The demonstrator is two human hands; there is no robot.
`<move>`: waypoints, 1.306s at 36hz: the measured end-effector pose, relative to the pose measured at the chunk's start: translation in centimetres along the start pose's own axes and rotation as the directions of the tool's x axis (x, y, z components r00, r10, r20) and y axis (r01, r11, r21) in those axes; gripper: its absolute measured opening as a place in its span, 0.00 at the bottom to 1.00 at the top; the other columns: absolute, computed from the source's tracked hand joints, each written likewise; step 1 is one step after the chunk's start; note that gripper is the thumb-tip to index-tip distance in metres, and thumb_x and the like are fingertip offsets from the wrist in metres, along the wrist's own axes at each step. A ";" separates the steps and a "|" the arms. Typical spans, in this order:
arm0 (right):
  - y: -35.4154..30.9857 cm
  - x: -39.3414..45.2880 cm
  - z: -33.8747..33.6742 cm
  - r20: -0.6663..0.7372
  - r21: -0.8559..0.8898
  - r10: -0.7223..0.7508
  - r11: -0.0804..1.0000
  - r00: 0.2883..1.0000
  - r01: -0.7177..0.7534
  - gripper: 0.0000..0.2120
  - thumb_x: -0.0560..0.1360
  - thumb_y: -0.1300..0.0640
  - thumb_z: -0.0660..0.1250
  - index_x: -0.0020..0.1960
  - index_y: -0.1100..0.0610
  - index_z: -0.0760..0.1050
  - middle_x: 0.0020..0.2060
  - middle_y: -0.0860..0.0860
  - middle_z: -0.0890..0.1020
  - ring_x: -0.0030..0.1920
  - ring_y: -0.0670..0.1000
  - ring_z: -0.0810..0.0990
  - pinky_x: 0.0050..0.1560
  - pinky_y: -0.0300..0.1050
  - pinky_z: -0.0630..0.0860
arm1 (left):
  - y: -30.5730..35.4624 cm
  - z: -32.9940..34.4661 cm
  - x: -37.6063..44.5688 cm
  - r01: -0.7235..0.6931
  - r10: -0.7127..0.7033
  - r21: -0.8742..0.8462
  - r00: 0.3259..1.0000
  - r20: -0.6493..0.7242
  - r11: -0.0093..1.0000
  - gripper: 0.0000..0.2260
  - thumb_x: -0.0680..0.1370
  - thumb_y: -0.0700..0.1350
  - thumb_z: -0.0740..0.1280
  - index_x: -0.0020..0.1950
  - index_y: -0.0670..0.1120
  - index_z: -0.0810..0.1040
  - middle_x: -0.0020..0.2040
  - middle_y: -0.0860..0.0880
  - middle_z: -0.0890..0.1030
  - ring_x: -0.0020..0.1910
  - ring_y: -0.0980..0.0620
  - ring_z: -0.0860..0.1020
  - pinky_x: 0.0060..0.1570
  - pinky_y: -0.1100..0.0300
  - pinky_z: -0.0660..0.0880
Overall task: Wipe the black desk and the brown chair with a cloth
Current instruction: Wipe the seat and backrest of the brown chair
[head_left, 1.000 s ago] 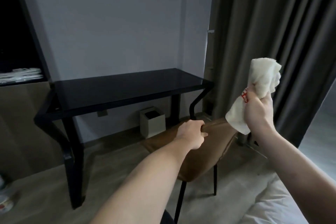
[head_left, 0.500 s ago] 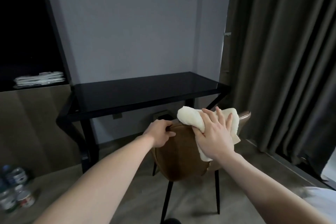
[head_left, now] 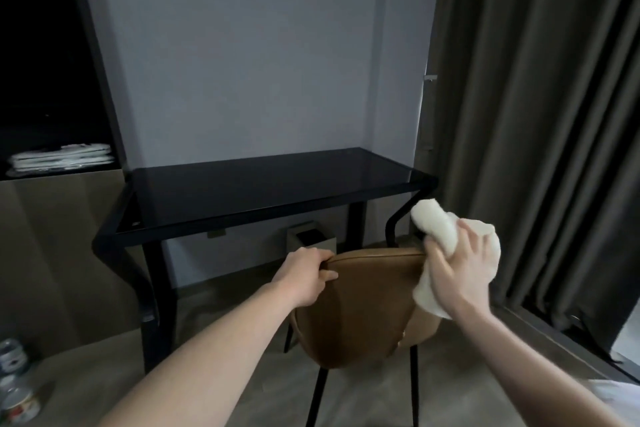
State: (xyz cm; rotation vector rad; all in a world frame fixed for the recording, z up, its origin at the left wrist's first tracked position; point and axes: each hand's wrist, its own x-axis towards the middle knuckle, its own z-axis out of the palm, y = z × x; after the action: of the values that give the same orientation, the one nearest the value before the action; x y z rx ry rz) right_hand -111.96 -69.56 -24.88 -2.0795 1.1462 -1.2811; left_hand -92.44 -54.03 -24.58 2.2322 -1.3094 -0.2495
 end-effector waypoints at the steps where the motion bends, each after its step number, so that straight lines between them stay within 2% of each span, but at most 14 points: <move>1: -0.8 -1.3 0.4 0.027 0.012 -0.007 1.000 1.000 0.007 0.37 0.74 0.32 0.55 0.76 0.54 0.64 0.76 0.49 0.63 0.80 0.56 0.47 0.78 0.59 0.50 | 0.0 -0.1 -0.1 0.003 -0.003 -0.014 1.000 0.005 1.000 0.15 0.83 0.48 0.66 0.70 0.52 0.77 0.60 0.52 0.82 0.60 0.50 0.81 0.62 0.55 0.76; 4: -2.7 -5.0 2.0 0.119 -0.016 -0.112 0.993 0.987 0.115 0.36 0.77 0.30 0.53 0.79 0.49 0.57 0.80 0.43 0.52 0.80 0.53 0.32 0.79 0.64 0.45 | -0.1 -0.1 -0.4 -0.004 0.006 -0.061 0.999 0.031 0.998 0.12 0.83 0.47 0.66 0.66 0.54 0.79 0.56 0.55 0.82 0.56 0.54 0.80 0.64 0.54 0.76; 8: -4.0 -6.1 3.6 0.168 -0.123 -0.188 0.970 0.968 0.210 0.28 0.82 0.36 0.52 0.79 0.44 0.57 0.81 0.47 0.50 0.79 0.55 0.28 0.78 0.66 0.37 | 0.2 -0.5 -0.5 0.013 -0.011 -0.034 0.999 0.046 0.999 0.15 0.83 0.48 0.66 0.70 0.53 0.77 0.63 0.52 0.81 0.63 0.50 0.78 0.61 0.57 0.73; 12: -2.9 -3.8 3.2 0.114 -0.131 -0.164 0.975 0.980 0.178 0.22 0.83 0.38 0.54 0.74 0.43 0.67 0.79 0.47 0.58 0.81 0.55 0.36 0.78 0.67 0.37 | -0.1 -0.7 0.0 0.005 -0.003 -0.025 0.997 0.073 1.000 0.15 0.84 0.49 0.64 0.70 0.53 0.76 0.62 0.51 0.81 0.62 0.50 0.79 0.56 0.60 0.73; 14: -1.8 -2.4 2.7 0.060 -0.078 -0.144 0.986 0.988 0.148 0.19 0.83 0.40 0.56 0.70 0.45 0.73 0.77 0.47 0.64 0.81 0.55 0.43 0.78 0.68 0.41 | -0.4 -0.6 0.3 -0.011 0.013 -0.021 0.997 0.075 1.000 0.16 0.84 0.50 0.64 0.72 0.53 0.75 0.64 0.51 0.80 0.64 0.49 0.78 0.56 0.62 0.71; 19: 0.5 2.1 0.6 -0.073 0.047 -0.028 0.998 0.997 0.032 0.22 0.78 0.43 0.54 0.58 0.52 0.82 0.69 0.53 0.77 0.76 0.55 0.62 0.80 0.54 0.50 | -0.7 0.1 1.1 -0.049 0.049 0.000 0.998 0.031 0.999 0.17 0.83 0.50 0.65 0.72 0.52 0.75 0.66 0.50 0.80 0.66 0.48 0.77 0.57 0.61 0.70; 21: 0.8 3.2 0.3 -0.068 0.067 0.045 0.997 0.997 -0.041 0.18 0.80 0.46 0.57 0.59 0.51 0.82 0.70 0.51 0.75 0.75 0.51 0.61 0.80 0.53 0.51 | -0.9 0.5 1.5 -0.058 0.058 0.000 0.998 0.018 0.998 0.16 0.83 0.50 0.65 0.71 0.53 0.77 0.64 0.50 0.81 0.64 0.48 0.78 0.56 0.59 0.72; 25: 0.3 2.9 0.8 -0.063 0.095 0.141 0.986 0.988 -0.135 0.20 0.80 0.41 0.60 0.69 0.47 0.76 0.75 0.47 0.65 0.78 0.50 0.54 0.79 0.57 0.53 | -0.5 0.8 1.9 -0.064 0.064 0.002 0.998 0.018 0.998 0.15 0.83 0.50 0.65 0.70 0.54 0.78 0.62 0.52 0.82 0.61 0.49 0.79 0.56 0.58 0.74; 28: -0.6 1.4 1.4 -0.049 0.073 0.147 0.987 0.988 -0.143 0.23 0.79 0.37 0.64 0.71 0.44 0.74 0.78 0.46 0.58 0.79 0.52 0.48 0.79 0.58 0.52 | -0.4 0.6 1.8 -0.057 0.057 -0.004 0.998 0.024 0.998 0.14 0.83 0.50 0.66 0.69 0.54 0.78 0.61 0.52 0.82 0.61 0.49 0.80 0.59 0.53 0.78; 31: -2.6 -1.1 2.4 -0.008 0.085 0.146 0.986 0.989 -0.145 0.25 0.78 0.35 0.63 0.73 0.40 0.70 0.80 0.42 0.51 0.81 0.55 0.39 0.79 0.64 0.50 | 0.1 0.6 1.4 -0.044 0.044 -0.007 0.999 0.027 0.999 0.16 0.83 0.49 0.65 0.71 0.52 0.76 0.63 0.51 0.82 0.63 0.49 0.79 0.61 0.54 0.76; 35: -5.3 -5.0 4.6 0.017 0.128 0.129 0.983 0.991 -0.131 0.33 0.80 0.37 0.63 0.80 0.41 0.55 0.81 0.42 0.38 0.79 0.55 0.28 0.78 0.63 0.48 | 0.5 0.5 0.9 -0.022 0.023 -0.015 0.999 0.024 1.000 0.16 0.83 0.48 0.65 0.72 0.53 0.76 0.64 0.50 0.81 0.65 0.48 0.78 0.62 0.55 0.74; 39: -5.8 -6.2 6.6 -0.054 0.223 0.217 0.954 0.975 -0.200 0.39 0.81 0.37 0.58 0.82 0.42 0.37 0.79 0.41 0.31 0.80 0.53 0.30 0.80 0.64 0.51 | 0.1 0.4 0.9 -0.015 0.017 -0.038 0.999 0.051 0.999 0.15 0.84 0.47 0.63 0.70 0.56 0.76 0.62 0.52 0.82 0.63 0.50 0.79 0.60 0.56 0.75; 44: -6.1 -6.7 7.9 -0.127 0.380 0.298 0.896 0.946 -0.231 0.39 0.83 0.39 0.56 0.81 0.43 0.33 0.80 0.43 0.33 0.81 0.50 0.39 0.79 0.55 0.55 | -0.6 0.4 1.5 -0.038 0.040 -0.037 0.998 0.058 0.999 0.13 0.84 0.46 0.63 0.64 0.60 0.80 0.57 0.55 0.83 0.57 0.53 0.80 0.54 0.58 0.75; 47: -6.1 -7.2 8.8 -0.124 0.518 0.410 0.804 0.904 -0.293 0.39 0.82 0.39 0.56 0.81 0.42 0.32 0.82 0.44 0.39 0.81 0.47 0.43 0.78 0.52 0.54 | -0.9 0.5 1.7 -0.107 0.109 -0.049 0.993 0.040 0.993 0.13 0.83 0.43 0.64 0.61 0.58 0.82 0.54 0.58 0.84 0.52 0.59 0.78 0.53 0.58 0.75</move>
State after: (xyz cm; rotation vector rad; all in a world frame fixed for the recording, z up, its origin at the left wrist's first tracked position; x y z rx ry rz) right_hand -103.29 -60.64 -28.43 -1.3003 1.0946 -1.4613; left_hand -91.08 -55.30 -25.36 2.1202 -1.4269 -0.2867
